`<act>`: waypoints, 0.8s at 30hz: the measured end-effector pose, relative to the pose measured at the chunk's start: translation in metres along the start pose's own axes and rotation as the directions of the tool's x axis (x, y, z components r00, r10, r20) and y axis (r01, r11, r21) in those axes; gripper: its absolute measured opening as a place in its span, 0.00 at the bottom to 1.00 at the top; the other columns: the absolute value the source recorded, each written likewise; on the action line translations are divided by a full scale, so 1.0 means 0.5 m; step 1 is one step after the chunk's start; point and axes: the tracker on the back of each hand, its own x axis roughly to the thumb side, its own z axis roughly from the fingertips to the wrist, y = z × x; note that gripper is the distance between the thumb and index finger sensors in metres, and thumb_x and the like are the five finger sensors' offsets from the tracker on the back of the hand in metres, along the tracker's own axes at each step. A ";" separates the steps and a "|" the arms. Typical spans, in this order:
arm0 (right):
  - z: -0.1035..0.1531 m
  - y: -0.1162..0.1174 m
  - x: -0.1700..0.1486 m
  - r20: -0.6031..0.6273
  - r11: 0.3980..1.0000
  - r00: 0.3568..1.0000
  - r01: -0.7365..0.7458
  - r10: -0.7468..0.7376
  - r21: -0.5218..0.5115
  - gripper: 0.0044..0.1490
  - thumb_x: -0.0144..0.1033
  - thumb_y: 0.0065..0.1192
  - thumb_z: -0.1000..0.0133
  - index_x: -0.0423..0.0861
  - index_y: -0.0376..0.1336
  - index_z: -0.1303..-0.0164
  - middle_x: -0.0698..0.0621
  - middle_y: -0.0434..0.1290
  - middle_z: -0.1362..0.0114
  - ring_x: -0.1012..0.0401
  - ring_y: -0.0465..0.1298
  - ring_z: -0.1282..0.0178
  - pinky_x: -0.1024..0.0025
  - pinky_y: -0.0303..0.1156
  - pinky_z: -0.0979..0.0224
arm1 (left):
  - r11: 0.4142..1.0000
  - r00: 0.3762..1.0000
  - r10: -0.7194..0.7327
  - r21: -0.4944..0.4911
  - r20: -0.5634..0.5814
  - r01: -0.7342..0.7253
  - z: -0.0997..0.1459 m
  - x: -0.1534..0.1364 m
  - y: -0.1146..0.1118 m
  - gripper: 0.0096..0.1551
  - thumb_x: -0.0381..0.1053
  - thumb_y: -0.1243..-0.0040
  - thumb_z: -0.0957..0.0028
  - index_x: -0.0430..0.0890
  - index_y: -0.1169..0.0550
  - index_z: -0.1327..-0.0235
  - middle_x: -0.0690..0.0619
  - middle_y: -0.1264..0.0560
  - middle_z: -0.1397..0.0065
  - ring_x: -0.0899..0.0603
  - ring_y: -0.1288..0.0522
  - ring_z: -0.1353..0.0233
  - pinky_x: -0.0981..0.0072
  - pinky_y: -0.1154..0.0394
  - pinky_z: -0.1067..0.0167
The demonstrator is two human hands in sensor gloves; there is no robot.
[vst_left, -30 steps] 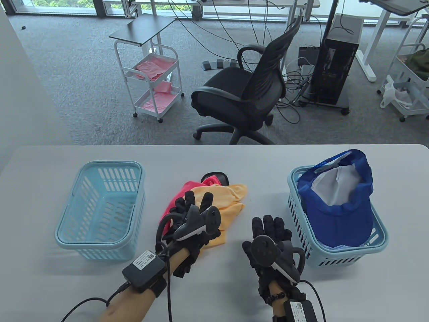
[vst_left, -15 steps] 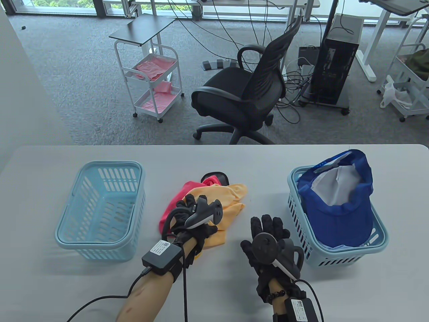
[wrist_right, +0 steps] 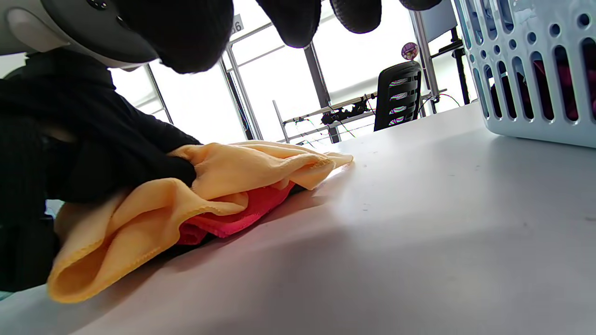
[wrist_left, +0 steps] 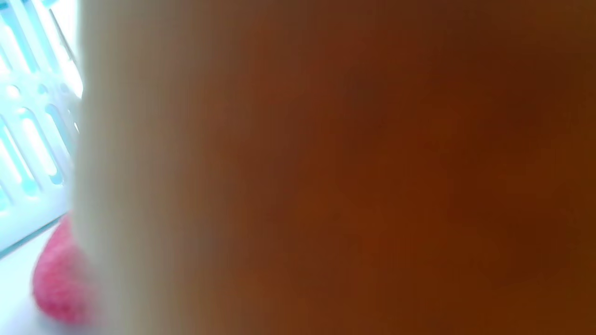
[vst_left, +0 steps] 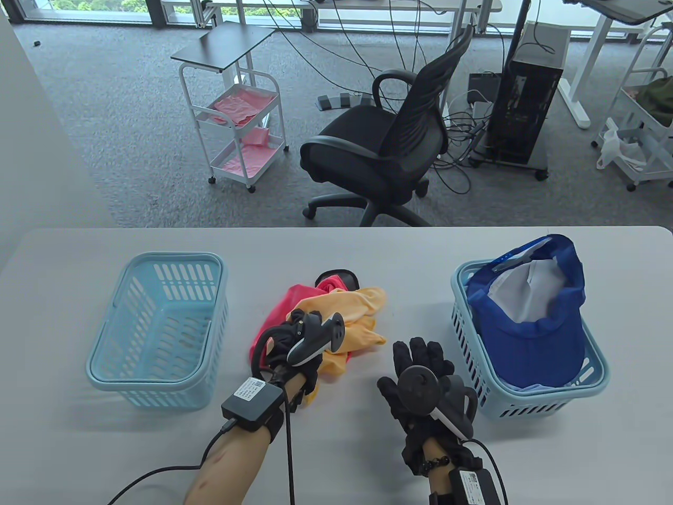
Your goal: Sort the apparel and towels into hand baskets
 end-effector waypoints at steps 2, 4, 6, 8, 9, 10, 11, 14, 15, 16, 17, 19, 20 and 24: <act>0.000 0.000 -0.001 -0.002 1.000 1.000 0.004 -0.004 -0.001 0.48 0.49 0.61 0.42 0.38 0.50 0.18 0.31 0.46 0.16 0.30 0.45 0.20 0.26 0.46 0.25 | 1.000 1.000 0.015 0.026 -0.012 -0.015 0.002 -0.011 0.028 0.27 0.53 0.46 0.39 0.55 0.32 0.25 0.45 0.30 0.21 0.39 0.17 0.28 0.51 0.18 0.32; 0.000 -0.001 -0.003 -0.005 1.000 1.000 0.006 -0.006 0.001 0.48 0.49 0.61 0.42 0.38 0.50 0.18 0.31 0.46 0.16 0.30 0.45 0.20 0.26 0.46 0.25 | 0.997 0.999 0.045 0.058 -0.022 -0.044 0.007 -0.023 0.059 0.27 0.53 0.46 0.39 0.55 0.31 0.26 0.46 0.29 0.21 0.40 0.16 0.29 0.52 0.17 0.33; 0.000 -0.002 -0.004 -0.007 1.000 1.000 0.013 -0.013 -0.001 0.48 0.49 0.61 0.42 0.38 0.50 0.18 0.31 0.46 0.16 0.29 0.45 0.20 0.26 0.46 0.25 | 0.993 0.998 0.058 0.100 -0.035 -0.054 0.012 -0.037 0.093 0.26 0.52 0.45 0.39 0.55 0.30 0.27 0.46 0.27 0.23 0.42 0.14 0.31 0.53 0.16 0.34; 0.000 -0.003 -0.005 -0.008 1.000 1.000 0.016 -0.016 -0.003 0.48 0.49 0.61 0.42 0.38 0.50 0.18 0.31 0.46 0.16 0.29 0.45 0.20 0.26 0.46 0.25 | 0.987 0.996 0.069 0.147 -0.050 -0.061 0.019 -0.054 0.131 0.25 0.52 0.44 0.39 0.55 0.30 0.27 0.46 0.26 0.24 0.43 0.13 0.32 0.55 0.15 0.35; 0.000 -0.003 -0.006 -0.008 1.000 1.000 0.018 -0.018 -0.004 0.48 0.49 0.61 0.42 0.38 0.50 0.18 0.31 0.46 0.16 0.29 0.45 0.20 0.26 0.47 0.25 | 0.981 0.994 0.089 0.176 -0.058 -0.078 0.024 -0.065 0.154 0.25 0.52 0.44 0.39 0.55 0.29 0.27 0.46 0.25 0.24 0.44 0.13 0.33 0.55 0.14 0.35; 0.000 -0.003 -0.007 -0.008 1.000 1.000 0.019 -0.019 -0.005 0.48 0.49 0.61 0.42 0.38 0.50 0.18 0.31 0.46 0.16 0.29 0.45 0.20 0.26 0.47 0.25 | 0.977 0.993 0.101 0.195 -0.061 -0.087 0.028 -0.072 0.169 0.25 0.51 0.44 0.39 0.55 0.29 0.27 0.46 0.25 0.24 0.44 0.12 0.33 0.55 0.14 0.35; 0.000 -0.004 -0.008 -0.008 1.000 1.000 0.019 -0.019 -0.005 0.48 0.49 0.61 0.42 0.38 0.50 0.19 0.30 0.46 0.16 0.29 0.45 0.20 0.26 0.47 0.25 | 0.971 0.992 0.110 0.219 -0.064 -0.094 0.035 -0.083 0.192 0.25 0.51 0.44 0.39 0.55 0.29 0.27 0.46 0.25 0.24 0.44 0.12 0.33 0.56 0.14 0.35; 0.000 -0.006 -0.011 -0.009 1.000 1.000 0.023 -0.023 -0.006 0.48 0.49 0.61 0.42 0.37 0.50 0.19 0.30 0.46 0.16 0.29 0.45 0.20 0.26 0.47 0.25 | 0.954 0.989 0.130 0.282 -0.076 -0.104 0.059 -0.121 0.253 0.25 0.51 0.44 0.39 0.54 0.29 0.27 0.46 0.24 0.25 0.45 0.12 0.33 0.56 0.14 0.35; 0.000 -0.006 -0.011 -0.010 1.000 1.000 0.026 -0.026 -0.008 0.48 0.49 0.61 0.42 0.38 0.50 0.19 0.30 0.46 0.16 0.29 0.45 0.20 0.26 0.47 0.25 | 0.950 0.987 0.135 0.295 -0.081 -0.106 0.065 -0.133 0.267 0.25 0.51 0.44 0.39 0.55 0.29 0.27 0.46 0.24 0.25 0.44 0.12 0.33 0.56 0.14 0.35; 0.000 -0.007 -0.012 -0.010 1.000 1.000 0.028 -0.028 -0.010 0.48 0.49 0.61 0.42 0.37 0.50 0.19 0.30 0.46 0.16 0.29 0.46 0.20 0.26 0.47 0.25 | 0.944 0.986 0.143 0.311 -0.090 -0.109 0.075 -0.150 0.285 0.25 0.51 0.44 0.39 0.54 0.29 0.27 0.46 0.24 0.25 0.44 0.12 0.33 0.56 0.14 0.35; 0.000 -0.008 -0.012 -0.010 1.000 1.000 0.029 -0.029 -0.010 0.48 0.49 0.61 0.42 0.37 0.50 0.19 0.30 0.46 0.16 0.29 0.46 0.20 0.26 0.47 0.25 | 0.940 0.984 0.149 0.324 -0.101 -0.109 0.084 -0.167 0.301 0.25 0.51 0.44 0.39 0.54 0.29 0.27 0.46 0.24 0.25 0.44 0.12 0.33 0.56 0.14 0.35; 0.000 -0.009 -0.013 -0.011 0.999 0.999 0.032 -0.032 -0.010 0.48 0.49 0.61 0.42 0.37 0.50 0.19 0.30 0.46 0.16 0.29 0.45 0.20 0.26 0.47 0.25 | 0.933 0.980 0.153 0.345 -0.130 -0.100 0.099 -0.203 0.326 0.25 0.51 0.44 0.39 0.54 0.29 0.27 0.45 0.24 0.25 0.44 0.12 0.33 0.55 0.14 0.35; 0.000 -0.009 -0.013 -0.011 0.999 0.999 0.033 -0.033 -0.011 0.48 0.49 0.61 0.42 0.37 0.50 0.19 0.30 0.46 0.16 0.29 0.45 0.20 0.26 0.47 0.25 | 0.931 0.978 0.155 0.352 -0.140 -0.097 0.104 -0.214 0.332 0.25 0.51 0.44 0.39 0.54 0.30 0.27 0.45 0.24 0.24 0.44 0.12 0.33 0.55 0.14 0.35; 0.000 -0.009 -0.012 -0.008 0.999 0.999 0.039 -0.039 -0.015 0.48 0.49 0.61 0.42 0.37 0.50 0.18 0.30 0.46 0.16 0.29 0.45 0.20 0.26 0.47 0.25 | 0.927 0.958 0.191 0.361 -0.216 -0.104 0.128 -0.291 0.354 0.26 0.51 0.44 0.38 0.53 0.30 0.26 0.45 0.24 0.24 0.44 0.12 0.33 0.55 0.15 0.35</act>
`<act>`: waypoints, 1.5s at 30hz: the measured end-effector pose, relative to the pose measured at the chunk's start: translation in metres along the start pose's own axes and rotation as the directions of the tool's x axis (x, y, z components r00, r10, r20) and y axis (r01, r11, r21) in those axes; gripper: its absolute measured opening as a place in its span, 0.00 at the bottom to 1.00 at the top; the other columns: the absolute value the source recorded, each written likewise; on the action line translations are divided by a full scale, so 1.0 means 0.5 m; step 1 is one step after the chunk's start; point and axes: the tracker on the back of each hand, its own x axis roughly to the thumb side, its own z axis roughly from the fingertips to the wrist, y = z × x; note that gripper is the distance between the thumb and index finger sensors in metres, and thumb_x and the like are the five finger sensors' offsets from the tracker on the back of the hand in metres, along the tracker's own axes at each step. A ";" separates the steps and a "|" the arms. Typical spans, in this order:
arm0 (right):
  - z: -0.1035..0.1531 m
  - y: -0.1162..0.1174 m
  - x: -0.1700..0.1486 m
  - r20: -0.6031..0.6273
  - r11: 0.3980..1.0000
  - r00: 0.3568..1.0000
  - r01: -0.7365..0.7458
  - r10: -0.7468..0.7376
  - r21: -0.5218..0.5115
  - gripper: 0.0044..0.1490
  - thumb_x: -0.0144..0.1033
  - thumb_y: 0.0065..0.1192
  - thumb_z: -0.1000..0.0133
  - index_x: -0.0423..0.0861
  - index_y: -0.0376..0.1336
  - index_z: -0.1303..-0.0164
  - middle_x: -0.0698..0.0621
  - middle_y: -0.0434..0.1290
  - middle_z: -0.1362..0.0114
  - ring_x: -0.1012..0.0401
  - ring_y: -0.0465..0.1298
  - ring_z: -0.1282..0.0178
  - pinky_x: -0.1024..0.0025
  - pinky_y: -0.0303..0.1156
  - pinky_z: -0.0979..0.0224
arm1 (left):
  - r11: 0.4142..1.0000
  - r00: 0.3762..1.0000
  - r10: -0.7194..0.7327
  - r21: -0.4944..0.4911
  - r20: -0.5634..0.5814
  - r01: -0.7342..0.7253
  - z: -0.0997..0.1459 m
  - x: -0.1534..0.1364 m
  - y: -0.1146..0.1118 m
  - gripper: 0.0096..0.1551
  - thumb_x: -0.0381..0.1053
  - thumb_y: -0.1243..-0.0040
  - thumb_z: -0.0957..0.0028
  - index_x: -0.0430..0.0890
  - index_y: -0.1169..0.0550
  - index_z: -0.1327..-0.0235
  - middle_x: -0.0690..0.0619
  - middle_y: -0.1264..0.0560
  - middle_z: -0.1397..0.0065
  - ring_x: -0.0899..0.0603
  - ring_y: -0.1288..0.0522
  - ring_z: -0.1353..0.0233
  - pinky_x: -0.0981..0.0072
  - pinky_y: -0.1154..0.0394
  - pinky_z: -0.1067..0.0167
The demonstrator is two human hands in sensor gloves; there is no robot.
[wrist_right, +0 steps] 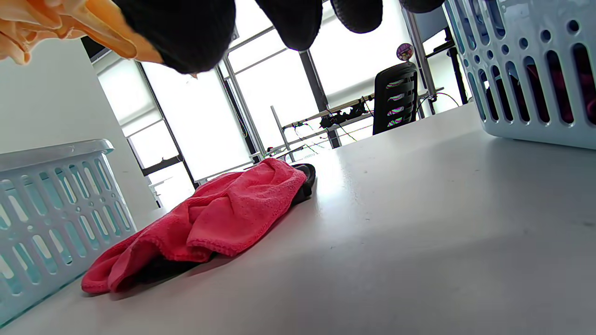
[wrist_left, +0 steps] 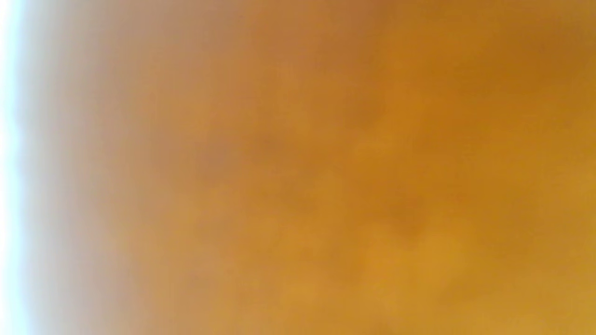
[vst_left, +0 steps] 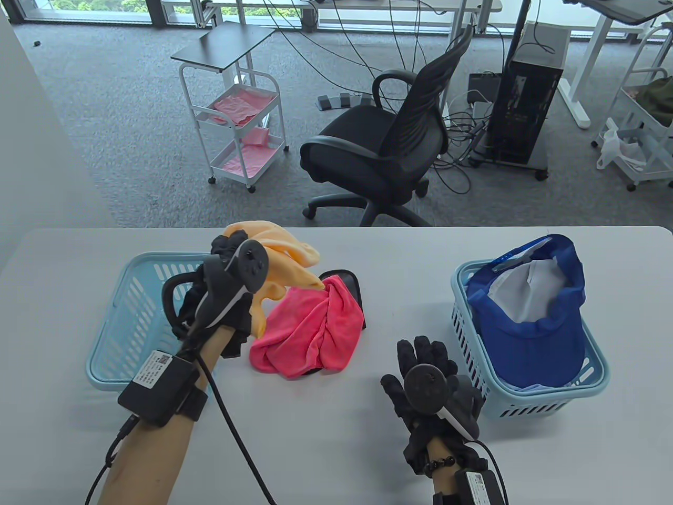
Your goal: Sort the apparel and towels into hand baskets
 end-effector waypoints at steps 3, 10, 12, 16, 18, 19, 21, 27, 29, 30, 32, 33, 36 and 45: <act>0.000 0.000 0.000 0.001 1.000 1.000 0.005 -0.005 -0.001 0.48 0.49 0.61 0.42 0.37 0.50 0.18 0.30 0.46 0.16 0.29 0.45 0.20 0.26 0.47 0.25 | 1.000 0.998 0.009 0.002 -0.068 -0.009 -0.003 -0.053 0.012 0.26 0.52 0.45 0.38 0.52 0.30 0.26 0.44 0.24 0.25 0.44 0.12 0.33 0.55 0.15 0.35; 0.000 0.000 0.000 0.002 1.000 1.000 0.011 -0.011 0.002 0.47 0.49 0.61 0.42 0.37 0.51 0.19 0.30 0.46 0.16 0.29 0.46 0.20 0.26 0.47 0.25 | 0.998 0.981 -0.039 -0.048 -0.191 0.030 -0.002 -0.141 0.000 0.27 0.52 0.45 0.37 0.49 0.30 0.25 0.42 0.23 0.26 0.43 0.12 0.36 0.54 0.14 0.38; 0.000 0.000 0.000 0.001 1.000 1.000 0.006 -0.006 0.004 0.47 0.49 0.61 0.42 0.37 0.51 0.19 0.30 0.46 0.16 0.29 0.45 0.20 0.26 0.47 0.25 | 0.996 0.973 -0.075 -0.069 -0.217 0.061 -0.002 -0.158 -0.012 0.27 0.52 0.45 0.37 0.49 0.30 0.24 0.41 0.23 0.26 0.43 0.12 0.36 0.54 0.14 0.38; 0.001 -0.001 0.000 0.000 1.000 1.000 0.007 -0.007 0.006 0.47 0.49 0.61 0.42 0.37 0.51 0.19 0.30 0.46 0.16 0.29 0.46 0.20 0.26 0.47 0.25 | 0.990 0.962 -0.100 -0.125 -0.256 0.069 -0.003 -0.183 -0.041 0.27 0.51 0.45 0.37 0.48 0.30 0.24 0.40 0.23 0.27 0.42 0.11 0.37 0.53 0.14 0.39; 0.001 -0.001 0.000 0.000 1.000 1.000 0.009 -0.009 0.005 0.47 0.49 0.61 0.42 0.37 0.51 0.19 0.30 0.46 0.16 0.29 0.45 0.20 0.26 0.47 0.25 | 0.987 0.957 -0.111 -0.139 -0.269 0.076 -0.004 -0.190 -0.054 0.27 0.51 0.45 0.37 0.48 0.30 0.24 0.40 0.23 0.27 0.42 0.11 0.37 0.53 0.15 0.39; 0.001 -0.001 0.000 0.000 1.000 1.000 0.010 -0.010 0.004 0.47 0.49 0.61 0.42 0.37 0.51 0.19 0.30 0.46 0.16 0.29 0.46 0.20 0.26 0.47 0.25 | 0.986 0.954 -0.116 -0.151 -0.276 0.076 -0.005 -0.193 -0.062 0.27 0.51 0.45 0.37 0.48 0.30 0.24 0.40 0.23 0.27 0.42 0.11 0.37 0.53 0.15 0.39; 0.002 -0.001 0.000 0.000 1.000 1.000 0.011 -0.011 0.004 0.47 0.49 0.61 0.42 0.37 0.51 0.19 0.30 0.46 0.16 0.29 0.45 0.20 0.26 0.47 0.25 | 0.984 0.951 -0.113 -0.165 -0.289 0.067 -0.005 -0.199 -0.075 0.27 0.51 0.45 0.36 0.48 0.30 0.24 0.40 0.23 0.26 0.41 0.12 0.37 0.52 0.15 0.39; 0.002 -0.001 0.000 -0.003 1.000 1.000 0.013 -0.013 0.008 0.47 0.49 0.61 0.42 0.37 0.51 0.19 0.30 0.46 0.16 0.29 0.46 0.20 0.26 0.47 0.25 | 0.971 0.941 -0.133 -0.230 -0.310 0.061 -0.007 -0.210 -0.122 0.29 0.53 0.46 0.36 0.48 0.32 0.23 0.40 0.25 0.25 0.39 0.13 0.36 0.50 0.16 0.38; 0.002 0.000 -0.001 -0.005 1.000 1.000 0.018 -0.018 0.013 0.47 0.49 0.61 0.42 0.37 0.51 0.19 0.30 0.46 0.16 0.29 0.46 0.20 0.26 0.47 0.25 | 0.960 0.941 -0.152 -0.273 -0.303 0.067 -0.005 -0.210 -0.140 0.32 0.56 0.45 0.37 0.48 0.33 0.21 0.39 0.27 0.23 0.36 0.15 0.33 0.46 0.19 0.36; 0.002 0.000 -0.001 -0.007 1.000 1.000 0.020 -0.020 0.016 0.47 0.49 0.61 0.42 0.37 0.51 0.19 0.30 0.46 0.16 0.29 0.45 0.20 0.26 0.47 0.25 | 0.956 0.940 -0.160 -0.286 -0.300 0.071 -0.004 -0.210 -0.148 0.33 0.57 0.45 0.37 0.47 0.33 0.21 0.38 0.28 0.22 0.35 0.16 0.31 0.44 0.20 0.35; 0.002 -0.001 -0.001 -0.007 1.000 1.000 0.019 -0.019 0.017 0.47 0.49 0.61 0.42 0.37 0.51 0.19 0.30 0.46 0.16 0.29 0.46 0.20 0.26 0.47 0.25 | 0.949 0.942 -0.165 -0.308 -0.293 0.070 -0.003 -0.211 -0.158 0.37 0.60 0.45 0.38 0.46 0.35 0.19 0.37 0.30 0.20 0.33 0.19 0.29 0.41 0.22 0.33; 0.002 -0.001 -0.001 -0.008 1.000 1.000 0.018 -0.018 0.019 0.47 0.49 0.61 0.42 0.37 0.51 0.19 0.30 0.46 0.16 0.29 0.46 0.20 0.26 0.47 0.25 | 0.945 0.944 -0.161 -0.321 -0.288 0.063 -0.003 -0.212 -0.161 0.39 0.61 0.45 0.39 0.45 0.36 0.18 0.36 0.31 0.19 0.32 0.20 0.28 0.40 0.23 0.32; 0.001 -0.001 -0.001 -0.010 1.000 1.000 0.019 -0.019 0.024 0.47 0.49 0.61 0.42 0.37 0.51 0.19 0.30 0.46 0.16 0.29 0.46 0.20 0.26 0.47 0.25 | 0.947 0.945 -0.139 -0.320 -0.296 0.039 -0.003 -0.214 -0.158 0.39 0.62 0.45 0.39 0.45 0.36 0.18 0.36 0.32 0.19 0.31 0.21 0.27 0.39 0.24 0.32; 0.001 -0.002 0.000 -0.012 0.999 1.000 0.014 -0.013 0.029 0.47 0.49 0.61 0.42 0.37 0.52 0.19 0.30 0.46 0.16 0.29 0.46 0.20 0.26 0.47 0.25 | 0.961 0.967 -0.092 -0.277 -0.240 0.023 -0.003 -0.176 -0.131 0.41 0.63 0.46 0.39 0.45 0.37 0.17 0.36 0.32 0.18 0.30 0.22 0.26 0.37 0.25 0.31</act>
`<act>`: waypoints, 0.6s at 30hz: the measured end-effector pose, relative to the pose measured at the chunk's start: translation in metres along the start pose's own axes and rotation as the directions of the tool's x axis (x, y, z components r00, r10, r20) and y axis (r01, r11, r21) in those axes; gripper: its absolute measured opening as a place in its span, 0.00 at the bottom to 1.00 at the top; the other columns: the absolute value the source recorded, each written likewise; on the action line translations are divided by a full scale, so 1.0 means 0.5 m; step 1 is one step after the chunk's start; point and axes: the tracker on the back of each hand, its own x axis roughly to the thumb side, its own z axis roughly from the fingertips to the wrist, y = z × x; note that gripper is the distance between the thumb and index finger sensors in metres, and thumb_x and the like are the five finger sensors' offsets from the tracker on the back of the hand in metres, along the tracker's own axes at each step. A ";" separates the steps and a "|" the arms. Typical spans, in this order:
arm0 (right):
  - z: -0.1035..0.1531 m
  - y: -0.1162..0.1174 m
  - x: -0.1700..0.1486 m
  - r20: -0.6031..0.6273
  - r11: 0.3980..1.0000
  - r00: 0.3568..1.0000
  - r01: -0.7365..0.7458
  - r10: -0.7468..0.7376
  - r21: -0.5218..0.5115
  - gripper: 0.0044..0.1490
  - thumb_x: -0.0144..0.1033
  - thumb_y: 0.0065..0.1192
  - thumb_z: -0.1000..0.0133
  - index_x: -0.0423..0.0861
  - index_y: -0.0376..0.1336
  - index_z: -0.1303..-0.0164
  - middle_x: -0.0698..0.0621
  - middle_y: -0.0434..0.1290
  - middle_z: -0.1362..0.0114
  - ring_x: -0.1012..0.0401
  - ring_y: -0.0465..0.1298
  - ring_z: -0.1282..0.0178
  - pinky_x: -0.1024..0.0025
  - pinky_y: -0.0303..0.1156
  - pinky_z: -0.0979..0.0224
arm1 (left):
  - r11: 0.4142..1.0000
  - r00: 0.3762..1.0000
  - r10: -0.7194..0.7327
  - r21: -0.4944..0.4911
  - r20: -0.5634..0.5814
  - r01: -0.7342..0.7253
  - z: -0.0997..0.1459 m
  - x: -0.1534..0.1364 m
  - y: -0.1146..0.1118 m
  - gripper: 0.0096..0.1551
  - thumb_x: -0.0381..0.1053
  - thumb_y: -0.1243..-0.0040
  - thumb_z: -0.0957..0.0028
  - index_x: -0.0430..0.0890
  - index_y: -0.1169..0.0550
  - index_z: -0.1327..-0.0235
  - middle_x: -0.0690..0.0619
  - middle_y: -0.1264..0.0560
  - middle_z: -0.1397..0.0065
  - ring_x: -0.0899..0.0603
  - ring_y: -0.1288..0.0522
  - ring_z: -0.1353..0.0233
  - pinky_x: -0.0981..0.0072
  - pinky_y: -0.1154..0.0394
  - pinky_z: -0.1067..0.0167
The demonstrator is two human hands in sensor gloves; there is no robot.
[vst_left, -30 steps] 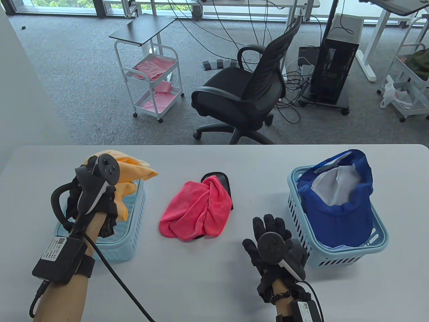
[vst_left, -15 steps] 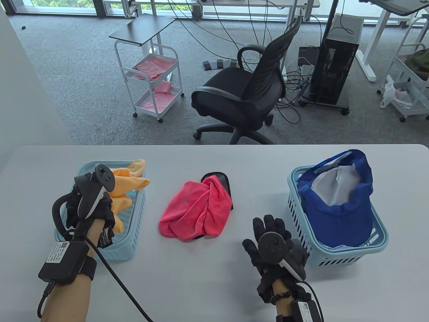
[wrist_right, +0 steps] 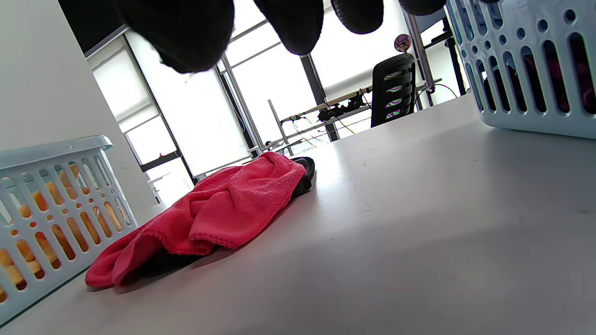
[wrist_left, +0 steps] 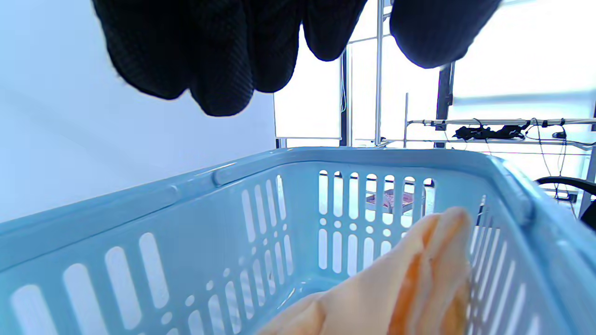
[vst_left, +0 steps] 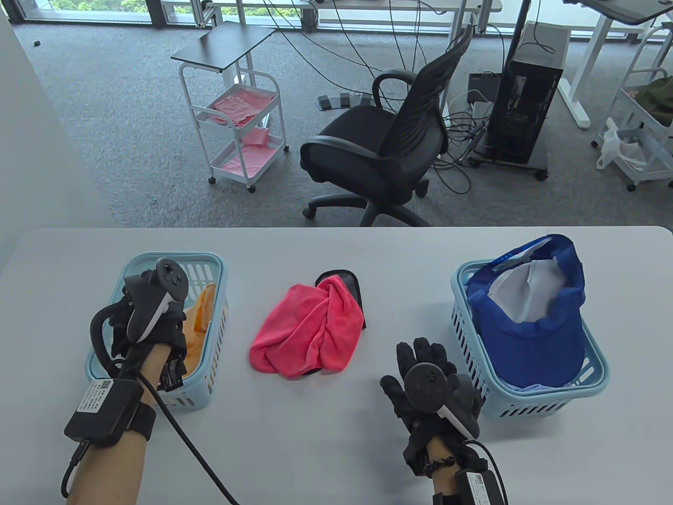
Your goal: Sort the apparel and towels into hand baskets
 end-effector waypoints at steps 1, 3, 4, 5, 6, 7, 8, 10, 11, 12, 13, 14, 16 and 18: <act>0.000 0.000 0.000 0.000 1.000 1.000 -0.001 0.001 0.000 0.47 0.49 0.61 0.42 0.37 0.52 0.19 0.30 0.46 0.16 0.29 0.46 0.20 0.26 0.47 0.25 | 1.000 1.000 0.002 0.011 0.018 -0.002 0.005 0.010 0.005 0.41 0.64 0.47 0.39 0.45 0.37 0.17 0.36 0.33 0.18 0.30 0.23 0.25 0.37 0.25 0.31; 0.000 -0.001 0.000 -0.001 1.000 1.000 0.000 0.000 -0.002 0.47 0.49 0.61 0.42 0.37 0.52 0.19 0.30 0.46 0.16 0.29 0.46 0.20 0.26 0.47 0.25 | 0.999 0.999 0.008 0.031 0.048 -0.009 0.015 0.029 0.016 0.42 0.64 0.47 0.39 0.44 0.38 0.17 0.35 0.33 0.18 0.29 0.24 0.25 0.37 0.26 0.31; -0.001 -0.001 0.000 -0.002 1.000 1.000 -0.001 0.001 -0.003 0.47 0.49 0.61 0.42 0.37 0.51 0.19 0.30 0.46 0.16 0.29 0.46 0.20 0.26 0.47 0.25 | 0.999 0.997 0.017 0.042 0.075 -0.020 0.022 0.044 0.023 0.43 0.65 0.47 0.39 0.44 0.39 0.16 0.35 0.34 0.17 0.28 0.24 0.24 0.36 0.26 0.30; -0.001 -0.001 0.000 -0.002 1.000 1.000 -0.003 0.003 -0.004 0.47 0.49 0.61 0.42 0.37 0.51 0.19 0.30 0.46 0.16 0.29 0.45 0.20 0.26 0.47 0.25 | 0.998 0.995 0.027 0.048 0.098 -0.032 0.029 0.058 0.031 0.44 0.65 0.47 0.39 0.44 0.40 0.16 0.35 0.35 0.17 0.27 0.25 0.24 0.35 0.27 0.30; -0.001 -0.002 0.001 -0.003 1.000 1.000 -0.004 0.004 -0.005 0.47 0.49 0.61 0.42 0.37 0.51 0.19 0.30 0.46 0.16 0.29 0.45 0.20 0.26 0.47 0.25 | 0.998 0.993 0.033 0.053 0.113 -0.039 0.034 0.067 0.035 0.45 0.65 0.48 0.40 0.43 0.41 0.15 0.34 0.36 0.17 0.26 0.27 0.23 0.34 0.28 0.30; 0.000 -0.002 0.001 -0.002 1.000 1.000 -0.007 0.007 -0.007 0.47 0.49 0.61 0.42 0.37 0.51 0.19 0.30 0.45 0.16 0.29 0.45 0.20 0.26 0.47 0.25 | 0.997 0.989 0.043 0.063 0.144 -0.053 0.042 0.085 0.042 0.46 0.66 0.48 0.39 0.43 0.42 0.15 0.33 0.37 0.16 0.25 0.28 0.22 0.33 0.29 0.29; 0.001 -0.003 0.002 -0.001 1.000 1.000 -0.010 0.010 -0.009 0.48 0.49 0.61 0.42 0.37 0.51 0.18 0.30 0.45 0.16 0.29 0.45 0.20 0.26 0.47 0.25 | 0.996 0.984 0.052 0.067 0.173 -0.064 0.051 0.102 0.048 0.47 0.66 0.49 0.39 0.42 0.44 0.14 0.33 0.38 0.16 0.24 0.29 0.22 0.32 0.30 0.29; 0.002 -0.004 0.004 -0.001 1.000 1.000 -0.020 0.020 -0.013 0.48 0.50 0.60 0.42 0.37 0.50 0.18 0.31 0.45 0.16 0.29 0.45 0.20 0.26 0.47 0.25 | 0.994 0.974 0.064 0.067 0.216 -0.080 0.064 0.130 0.055 0.50 0.67 0.51 0.39 0.41 0.47 0.13 0.31 0.41 0.15 0.22 0.32 0.21 0.30 0.32 0.28; 0.003 -0.005 0.006 0.001 1.000 1.000 -0.024 0.024 -0.017 0.48 0.50 0.60 0.42 0.38 0.50 0.18 0.31 0.45 0.16 0.29 0.45 0.20 0.26 0.46 0.25 | 0.994 0.967 0.070 0.065 0.245 -0.089 0.072 0.149 0.057 0.51 0.68 0.52 0.39 0.40 0.50 0.13 0.29 0.43 0.14 0.21 0.33 0.21 0.29 0.33 0.28; 0.005 -0.006 0.008 0.004 0.999 0.999 -0.032 0.032 -0.016 0.48 0.50 0.60 0.42 0.38 0.50 0.18 0.31 0.45 0.16 0.29 0.44 0.20 0.26 0.46 0.25 | 0.994 0.957 0.075 0.058 0.279 -0.095 0.080 0.170 0.057 0.53 0.68 0.53 0.39 0.39 0.52 0.13 0.28 0.45 0.14 0.20 0.35 0.20 0.28 0.34 0.28; 0.006 -0.007 0.009 0.005 0.999 0.999 -0.034 0.034 -0.016 0.48 0.50 0.60 0.42 0.38 0.50 0.18 0.31 0.44 0.16 0.29 0.44 0.20 0.26 0.46 0.25 | 0.993 0.949 0.083 0.050 0.306 -0.102 0.088 0.190 0.056 0.54 0.68 0.53 0.39 0.39 0.53 0.13 0.27 0.46 0.14 0.19 0.36 0.20 0.28 0.35 0.28; 0.008 -0.007 0.012 0.007 0.999 0.999 -0.039 0.039 -0.016 0.49 0.51 0.60 0.42 0.38 0.49 0.17 0.31 0.44 0.16 0.29 0.43 0.20 0.26 0.45 0.25 | 0.993 0.942 0.090 0.041 0.322 -0.108 0.093 0.204 0.054 0.54 0.69 0.53 0.39 0.38 0.55 0.13 0.26 0.47 0.14 0.18 0.37 0.20 0.27 0.36 0.28; 0.011 -0.008 0.016 0.006 0.998 0.998 -0.057 0.057 -0.019 0.50 0.52 0.60 0.43 0.39 0.48 0.17 0.31 0.43 0.16 0.29 0.43 0.20 0.26 0.45 0.25 | 0.993 0.923 0.107 0.001 0.369 -0.115 0.105 0.244 0.043 0.56 0.69 0.54 0.39 0.37 0.57 0.14 0.24 0.50 0.14 0.16 0.40 0.20 0.26 0.38 0.28; 0.012 -0.008 0.018 0.007 0.998 0.998 -0.063 0.063 -0.014 0.50 0.52 0.60 0.43 0.39 0.48 0.17 0.31 0.42 0.15 0.29 0.42 0.20 0.26 0.44 0.25 | 0.993 0.909 0.119 -0.032 0.398 -0.115 0.110 0.274 0.030 0.57 0.70 0.54 0.39 0.37 0.58 0.14 0.23 0.52 0.14 0.15 0.41 0.20 0.25 0.38 0.28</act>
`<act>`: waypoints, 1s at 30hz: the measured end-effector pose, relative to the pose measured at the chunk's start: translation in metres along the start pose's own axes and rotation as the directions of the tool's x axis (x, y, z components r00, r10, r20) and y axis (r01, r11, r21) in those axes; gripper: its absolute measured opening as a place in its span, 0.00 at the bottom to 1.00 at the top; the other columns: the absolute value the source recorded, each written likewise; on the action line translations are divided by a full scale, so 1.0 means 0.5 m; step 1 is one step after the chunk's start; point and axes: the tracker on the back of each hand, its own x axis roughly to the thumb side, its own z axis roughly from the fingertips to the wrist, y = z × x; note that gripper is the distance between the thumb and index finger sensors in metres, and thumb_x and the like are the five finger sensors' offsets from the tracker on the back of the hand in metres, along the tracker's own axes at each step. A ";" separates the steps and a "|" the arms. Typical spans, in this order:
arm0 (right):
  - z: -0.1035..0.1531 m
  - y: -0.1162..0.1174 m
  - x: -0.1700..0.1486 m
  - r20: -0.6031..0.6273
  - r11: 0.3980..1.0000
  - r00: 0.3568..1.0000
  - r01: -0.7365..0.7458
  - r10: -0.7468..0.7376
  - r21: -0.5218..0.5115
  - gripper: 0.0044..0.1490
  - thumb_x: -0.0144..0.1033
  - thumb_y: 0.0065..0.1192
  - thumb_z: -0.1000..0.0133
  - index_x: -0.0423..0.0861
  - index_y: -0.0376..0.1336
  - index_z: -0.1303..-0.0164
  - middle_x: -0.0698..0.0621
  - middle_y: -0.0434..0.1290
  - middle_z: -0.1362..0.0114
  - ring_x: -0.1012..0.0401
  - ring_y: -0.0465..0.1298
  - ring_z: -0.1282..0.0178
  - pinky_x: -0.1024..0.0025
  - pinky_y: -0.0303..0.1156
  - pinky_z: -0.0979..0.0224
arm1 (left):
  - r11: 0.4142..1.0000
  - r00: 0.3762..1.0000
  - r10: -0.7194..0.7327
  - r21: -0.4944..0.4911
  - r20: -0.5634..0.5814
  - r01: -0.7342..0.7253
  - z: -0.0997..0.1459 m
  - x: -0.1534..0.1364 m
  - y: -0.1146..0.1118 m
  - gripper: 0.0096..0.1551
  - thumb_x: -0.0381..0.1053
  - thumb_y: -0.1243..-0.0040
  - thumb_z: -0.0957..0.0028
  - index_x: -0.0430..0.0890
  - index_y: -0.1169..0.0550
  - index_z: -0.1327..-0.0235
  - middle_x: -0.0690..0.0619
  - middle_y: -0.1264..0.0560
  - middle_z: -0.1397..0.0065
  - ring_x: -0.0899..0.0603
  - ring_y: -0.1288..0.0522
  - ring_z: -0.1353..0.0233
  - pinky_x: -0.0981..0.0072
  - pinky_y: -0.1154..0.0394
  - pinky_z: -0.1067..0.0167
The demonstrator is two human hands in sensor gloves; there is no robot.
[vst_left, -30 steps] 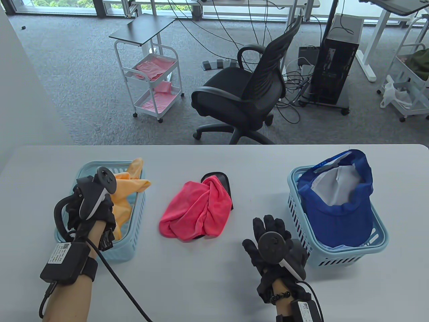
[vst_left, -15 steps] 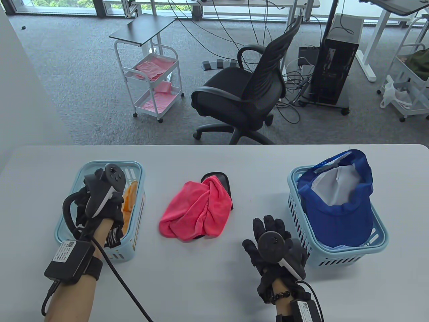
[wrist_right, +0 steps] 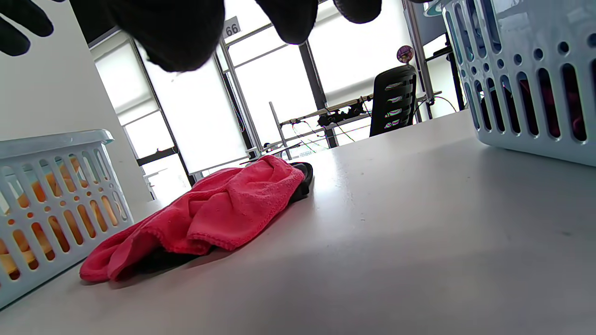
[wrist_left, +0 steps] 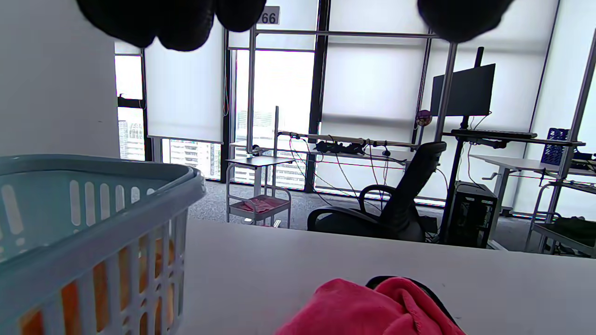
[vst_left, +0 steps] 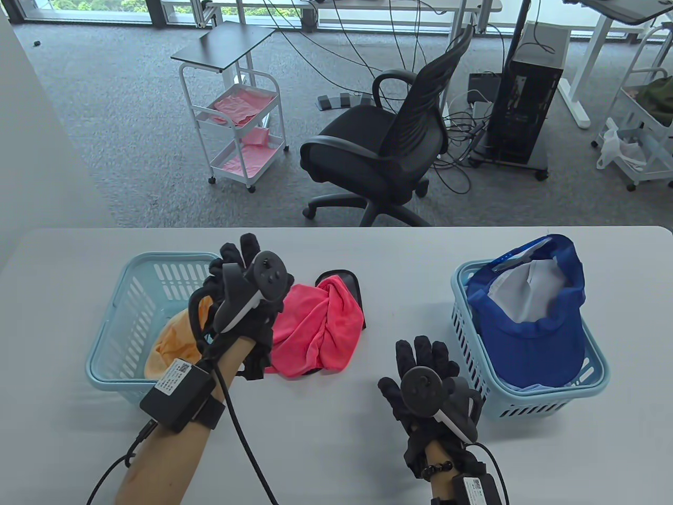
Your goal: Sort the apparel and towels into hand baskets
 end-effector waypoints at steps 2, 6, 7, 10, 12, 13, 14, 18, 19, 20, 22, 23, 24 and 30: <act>0.001 0.000 0.001 0.000 1.000 1.000 0.001 -0.001 0.001 0.51 0.52 0.60 0.43 0.39 0.48 0.17 0.31 0.42 0.15 0.29 0.42 0.20 0.26 0.44 0.25 | 1.000 1.000 0.014 -0.014 0.019 -0.014 -0.008 0.022 -0.018 0.57 0.70 0.54 0.39 0.37 0.58 0.14 0.23 0.52 0.14 0.15 0.41 0.20 0.25 0.39 0.28; 0.001 -0.003 0.002 -0.008 1.000 1.000 -0.012 0.012 -0.004 0.51 0.53 0.60 0.43 0.39 0.47 0.17 0.31 0.42 0.15 0.29 0.42 0.20 0.25 0.44 0.25 | 0.998 0.999 0.033 -0.063 0.042 -0.031 -0.031 0.057 -0.073 0.56 0.70 0.54 0.39 0.37 0.56 0.13 0.23 0.51 0.14 0.15 0.42 0.20 0.25 0.39 0.27; 0.001 -0.003 0.001 -0.011 1.000 1.000 -0.008 0.008 -0.006 0.51 0.53 0.60 0.43 0.39 0.47 0.17 0.31 0.42 0.15 0.29 0.42 0.20 0.25 0.44 0.25 | 0.997 0.998 0.036 -0.075 0.043 -0.033 -0.037 0.063 -0.090 0.56 0.69 0.54 0.39 0.37 0.56 0.13 0.24 0.51 0.14 0.15 0.41 0.20 0.25 0.39 0.27; 0.001 -0.004 0.000 -0.016 1.000 1.000 -0.014 0.014 -0.006 0.51 0.52 0.60 0.43 0.39 0.47 0.17 0.31 0.42 0.16 0.29 0.42 0.20 0.25 0.44 0.25 | 0.994 0.999 0.026 -0.111 0.038 -0.022 -0.056 0.073 -0.135 0.55 0.69 0.54 0.40 0.38 0.55 0.13 0.24 0.51 0.14 0.16 0.41 0.20 0.25 0.39 0.27; 0.002 -0.004 0.003 -0.017 1.000 1.000 -0.022 0.022 -0.005 0.51 0.52 0.60 0.43 0.39 0.47 0.17 0.31 0.42 0.16 0.29 0.42 0.20 0.25 0.44 0.25 | 0.991 0.999 0.030 -0.131 0.028 -0.026 -0.070 0.078 -0.165 0.55 0.69 0.54 0.40 0.38 0.54 0.13 0.25 0.51 0.14 0.16 0.41 0.20 0.25 0.39 0.27; 0.002 -0.004 0.004 -0.018 1.000 1.000 -0.022 0.022 -0.004 0.51 0.52 0.60 0.43 0.39 0.47 0.17 0.31 0.42 0.16 0.29 0.42 0.20 0.25 0.44 0.25 | 0.990 0.999 0.028 -0.143 0.029 -0.023 -0.075 0.080 -0.177 0.55 0.69 0.54 0.40 0.39 0.54 0.13 0.25 0.50 0.14 0.16 0.42 0.20 0.25 0.39 0.27; 0.002 -0.004 0.005 -0.020 1.000 1.000 -0.021 0.021 -0.004 0.51 0.52 0.60 0.43 0.39 0.47 0.17 0.31 0.42 0.16 0.29 0.41 0.20 0.25 0.44 0.25 | 0.988 0.999 0.024 -0.155 0.034 -0.018 -0.079 0.082 -0.189 0.54 0.70 0.54 0.40 0.39 0.53 0.13 0.25 0.50 0.14 0.16 0.42 0.19 0.25 0.39 0.27; 0.000 -0.003 0.006 -0.030 1.000 0.999 -0.013 0.013 0.004 0.51 0.52 0.60 0.43 0.38 0.47 0.17 0.30 0.42 0.16 0.29 0.42 0.20 0.25 0.44 0.25 | 0.982 0.999 -0.010 -0.187 0.045 0.018 -0.095 0.098 -0.238 0.54 0.70 0.54 0.41 0.40 0.52 0.13 0.26 0.51 0.14 0.16 0.42 0.19 0.25 0.39 0.27; 0.000 -0.002 0.006 -0.031 1.000 0.999 -0.013 0.014 0.010 0.51 0.52 0.60 0.43 0.38 0.47 0.17 0.30 0.42 0.16 0.29 0.41 0.20 0.25 0.44 0.25 | 0.979 0.998 -0.022 -0.203 0.051 0.032 -0.099 0.101 -0.250 0.54 0.70 0.54 0.41 0.40 0.53 0.13 0.26 0.51 0.14 0.16 0.42 0.19 0.25 0.40 0.27; 0.000 -0.002 0.005 -0.033 1.000 0.999 -0.016 0.017 0.015 0.51 0.53 0.60 0.43 0.38 0.47 0.17 0.30 0.42 0.16 0.29 0.41 0.20 0.25 0.44 0.25 | 0.976 0.998 -0.030 -0.216 0.054 0.041 -0.102 0.104 -0.259 0.54 0.70 0.54 0.41 0.40 0.53 0.13 0.26 0.52 0.13 0.16 0.43 0.19 0.25 0.40 0.27; -0.001 -0.001 0.005 -0.037 1.000 0.999 -0.019 0.020 0.022 0.52 0.53 0.60 0.43 0.38 0.47 0.16 0.30 0.41 0.16 0.28 0.41 0.20 0.25 0.44 0.25 | 0.964 0.997 -0.041 -0.260 0.065 0.057 -0.108 0.110 -0.284 0.55 0.71 0.55 0.41 0.41 0.55 0.13 0.26 0.54 0.13 0.15 0.45 0.19 0.24 0.42 0.26; -0.001 0.000 0.005 -0.040 1.000 0.999 -0.014 0.015 0.025 0.51 0.53 0.60 0.43 0.38 0.47 0.17 0.30 0.41 0.16 0.28 0.41 0.20 0.25 0.44 0.25 | 0.957 0.996 -0.056 -0.282 0.072 0.074 -0.112 0.114 -0.301 0.56 0.71 0.55 0.42 0.41 0.55 0.13 0.26 0.55 0.13 0.15 0.47 0.19 0.24 0.43 0.26; -0.001 -0.001 0.005 -0.042 1.000 0.999 -0.013 0.014 0.025 0.51 0.52 0.60 0.43 0.38 0.47 0.17 0.30 0.41 0.16 0.28 0.41 0.20 0.25 0.44 0.25 | 0.952 0.994 -0.073 -0.292 0.077 0.092 -0.114 0.116 -0.313 0.56 0.72 0.56 0.42 0.41 0.56 0.13 0.26 0.56 0.13 0.15 0.48 0.19 0.24 0.43 0.26; 0.000 0.000 0.002 -0.063 0.999 0.998 -0.011 0.013 0.035 0.51 0.52 0.60 0.42 0.38 0.47 0.16 0.30 0.41 0.16 0.28 0.41 0.21 0.25 0.44 0.25 | 0.911 0.980 -0.180 -0.361 0.090 0.200 -0.121 0.114 -0.399 0.55 0.73 0.57 0.43 0.42 0.54 0.14 0.29 0.57 0.13 0.17 0.46 0.18 0.26 0.42 0.25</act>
